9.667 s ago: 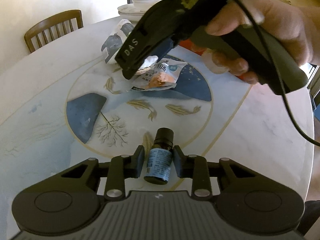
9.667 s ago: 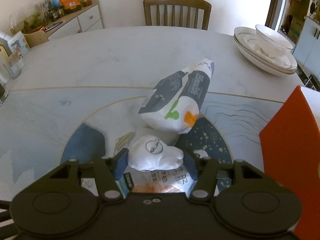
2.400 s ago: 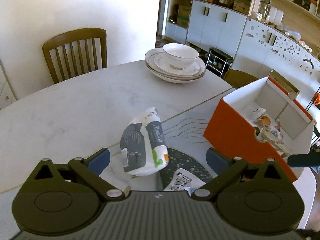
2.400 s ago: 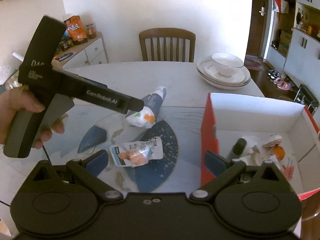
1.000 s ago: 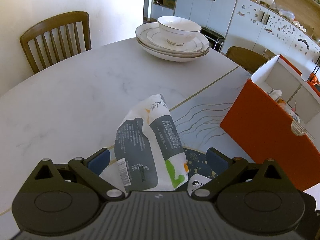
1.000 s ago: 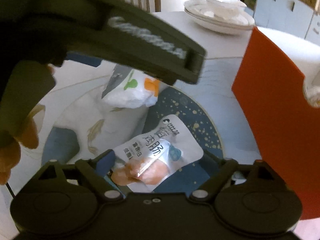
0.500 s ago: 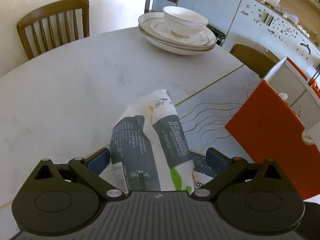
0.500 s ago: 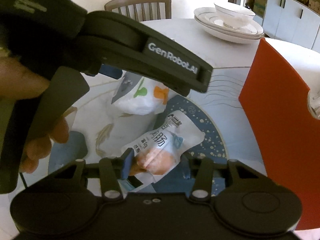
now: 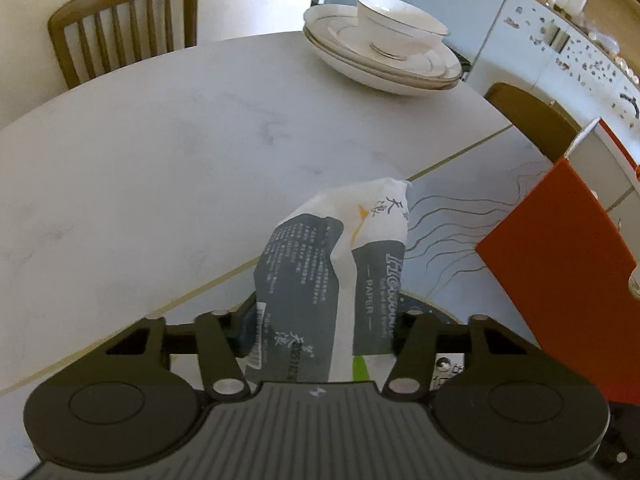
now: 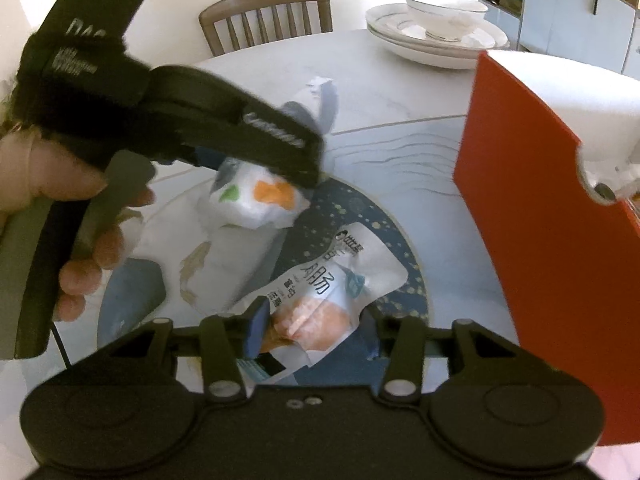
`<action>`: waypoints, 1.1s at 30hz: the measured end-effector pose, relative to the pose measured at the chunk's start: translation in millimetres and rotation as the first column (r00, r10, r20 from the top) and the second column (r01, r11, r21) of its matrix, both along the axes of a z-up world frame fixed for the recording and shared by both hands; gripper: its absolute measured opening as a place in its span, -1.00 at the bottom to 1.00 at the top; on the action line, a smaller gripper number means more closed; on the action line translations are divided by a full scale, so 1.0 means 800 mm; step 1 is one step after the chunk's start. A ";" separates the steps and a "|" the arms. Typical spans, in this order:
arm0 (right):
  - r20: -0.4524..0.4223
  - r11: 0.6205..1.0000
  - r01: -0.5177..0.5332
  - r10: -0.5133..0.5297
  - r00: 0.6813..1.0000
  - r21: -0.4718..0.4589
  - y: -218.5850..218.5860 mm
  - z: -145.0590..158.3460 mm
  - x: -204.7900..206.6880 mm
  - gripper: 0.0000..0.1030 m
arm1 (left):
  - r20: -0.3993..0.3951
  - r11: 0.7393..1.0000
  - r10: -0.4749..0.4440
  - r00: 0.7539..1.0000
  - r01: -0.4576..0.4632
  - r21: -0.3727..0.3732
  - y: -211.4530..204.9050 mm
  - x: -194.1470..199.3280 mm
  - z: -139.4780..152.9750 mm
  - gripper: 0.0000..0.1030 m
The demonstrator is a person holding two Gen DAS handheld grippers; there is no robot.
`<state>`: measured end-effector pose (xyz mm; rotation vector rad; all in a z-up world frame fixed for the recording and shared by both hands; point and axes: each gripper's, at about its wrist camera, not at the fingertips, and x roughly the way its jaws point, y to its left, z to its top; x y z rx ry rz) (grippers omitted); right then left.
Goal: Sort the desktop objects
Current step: 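Grasp the white-grey tissue bag with the left tool while the right tool grasps the sausage pouch, then carry the tissue bag and sausage pouch with both tools over the red box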
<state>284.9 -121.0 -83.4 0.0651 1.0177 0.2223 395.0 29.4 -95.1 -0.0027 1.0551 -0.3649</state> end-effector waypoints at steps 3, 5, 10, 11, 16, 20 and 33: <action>0.001 1.000 0.005 -0.005 1.000 0.014 -0.013 0.002 -0.010 -0.17 | -0.010 0.999 0.027 1.000 -0.027 -0.029 0.009 -0.005 0.000 -0.06; 0.007 1.000 0.005 -0.005 1.000 0.014 -0.012 0.003 -0.010 -0.17 | -0.015 0.998 0.038 0.999 -0.039 -0.049 0.014 -0.010 0.001 -0.14; 0.029 0.999 0.010 -0.011 1.000 0.039 -0.013 0.015 -0.013 -0.20 | 0.004 0.998 0.028 1.000 -0.027 -0.060 0.017 -0.035 0.007 -0.21; 0.038 0.999 0.007 -0.009 0.999 0.041 -0.014 0.017 -0.014 -0.21 | 0.005 0.998 0.023 1.000 -0.023 -0.060 0.017 -0.042 0.008 -0.22; 0.058 0.999 -0.003 0.000 0.998 0.052 -0.027 0.020 -0.020 -0.22 | -0.013 0.995 0.018 1.000 -0.019 -0.095 0.024 -0.073 0.012 -0.22; 0.062 0.998 -0.010 0.006 0.998 0.064 -0.037 0.031 -0.037 -0.22 | -0.025 0.994 0.001 1.000 -0.004 -0.111 0.025 -0.100 0.018 -0.22; 0.101 0.994 -0.033 0.022 0.995 0.109 -0.072 0.073 -0.085 -0.22 | -0.048 0.981 0.027 0.998 -0.036 -0.188 0.013 -0.159 0.052 -0.22</action>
